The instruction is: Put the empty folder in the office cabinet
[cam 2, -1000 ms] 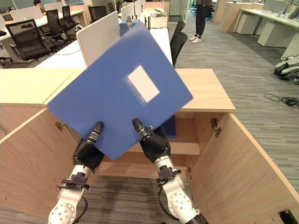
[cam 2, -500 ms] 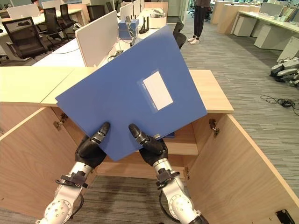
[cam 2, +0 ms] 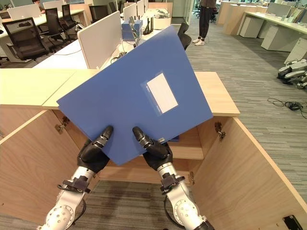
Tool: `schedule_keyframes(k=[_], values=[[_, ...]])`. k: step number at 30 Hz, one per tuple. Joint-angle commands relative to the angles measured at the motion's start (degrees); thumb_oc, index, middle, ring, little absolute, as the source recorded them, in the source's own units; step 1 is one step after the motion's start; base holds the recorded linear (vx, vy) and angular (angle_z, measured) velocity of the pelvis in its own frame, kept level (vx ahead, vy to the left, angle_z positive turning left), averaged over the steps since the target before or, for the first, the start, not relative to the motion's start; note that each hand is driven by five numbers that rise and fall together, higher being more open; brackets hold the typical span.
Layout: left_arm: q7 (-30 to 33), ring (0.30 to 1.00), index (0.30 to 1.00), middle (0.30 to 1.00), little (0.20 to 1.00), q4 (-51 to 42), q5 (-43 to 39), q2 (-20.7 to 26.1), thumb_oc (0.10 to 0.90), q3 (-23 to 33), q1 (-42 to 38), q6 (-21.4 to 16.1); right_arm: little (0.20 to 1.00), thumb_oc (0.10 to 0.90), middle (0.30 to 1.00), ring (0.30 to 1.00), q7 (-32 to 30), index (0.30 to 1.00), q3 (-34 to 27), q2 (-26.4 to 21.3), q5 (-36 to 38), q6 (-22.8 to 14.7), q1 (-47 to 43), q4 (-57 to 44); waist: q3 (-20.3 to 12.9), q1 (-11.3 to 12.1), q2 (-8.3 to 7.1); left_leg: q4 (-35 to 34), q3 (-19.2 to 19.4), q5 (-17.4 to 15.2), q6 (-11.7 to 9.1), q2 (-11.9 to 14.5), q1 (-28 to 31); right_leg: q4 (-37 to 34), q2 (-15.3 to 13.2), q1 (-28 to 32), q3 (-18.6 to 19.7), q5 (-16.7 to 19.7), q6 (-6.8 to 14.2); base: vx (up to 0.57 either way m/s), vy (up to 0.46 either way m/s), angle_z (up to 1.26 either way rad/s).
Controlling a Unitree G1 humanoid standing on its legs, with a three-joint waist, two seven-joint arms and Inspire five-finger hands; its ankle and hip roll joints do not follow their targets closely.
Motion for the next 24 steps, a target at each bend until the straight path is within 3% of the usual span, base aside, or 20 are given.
schedule_keyframes(k=[1, 20, 21, 22, 24], values=[[-7.8, 0.300, 0.300, 0.300, 0.300, -3.6, 3.3, -0.5, 0.400, -5.0, -5.2, 2.0, 0.300, 0.400, 0.300, 0.300, 5.3, 0.300, 0.2, 6.7, -1.2, -2.3, -10.2, -6.1, -2.9, -0.8, -1.82, -0.3, -2.2, -2.5, -2.3, 1.9, -1.9, 2.5, -7.5, 3.9, 1.6, -5.4, 7.5, 0.00, 0.000, 0.00], [-7.6, 0.300, 0.300, 0.300, 0.300, -2.5, 5.1, -0.9, 0.400, -2.4, -3.8, 0.8, 0.300, 0.400, 0.300, 0.300, 6.4, 0.300, -0.2, 4.8, -2.0, -1.5, -9.1, -7.0, -2.7, -0.7, -1.96, -0.3, -2.2, -2.6, -2.3, 2.0, -1.8, 2.4, -7.4, 4.0, 1.5, -5.4, 7.5, 0.00, 0.000, 0.00], [-7.7, 0.531, 0.531, 0.531, 0.531, -2.5, 5.6, -0.4, 0.554, -1.9, -3.3, 0.7, 0.300, 0.400, 0.300, 0.300, 7.0, 0.300, -0.4, 4.1, -2.3, -1.0, -8.7, -7.3, -2.6, -0.7, -2.00, -0.3, -2.2, -2.6, -2.3, 2.0, -1.7, 2.3, -7.4, 4.0, 1.5, -5.4, 7.6, 0.03, 0.008, 0.00], [-7.3, 0.900, 0.900, 0.900, 0.900, -1.9, 7.2, 0.3, 0.800, -1.0, -2.6, 0.0, 0.300, 0.400, 0.300, 0.300, 7.4, 0.300, -0.7, 3.0, -2.9, -0.6, -7.9, -7.4, -2.6, -0.7, -2.06, -0.3, -2.1, -2.6, -2.3, 1.9, -1.8, 2.3, -7.4, 4.0, 1.5, -5.4, 7.6, 0.00, 0.000, 0.00], [-6.7, 0.900, 0.900, 0.900, 0.900, -1.5, 8.8, 0.8, 0.800, -0.4, -2.2, -0.8, 0.300, 0.400, 0.300, 0.300, 7.6, 0.300, -1.0, 2.2, -3.4, -0.3, -7.0, -7.4, -2.6, -0.7, -2.05, -0.3, -2.0, -2.6, -2.3, 1.9, -1.7, 2.3, -7.4, 4.0, 1.4, -5.3, 7.6, 0.00, 0.000, 0.00]])
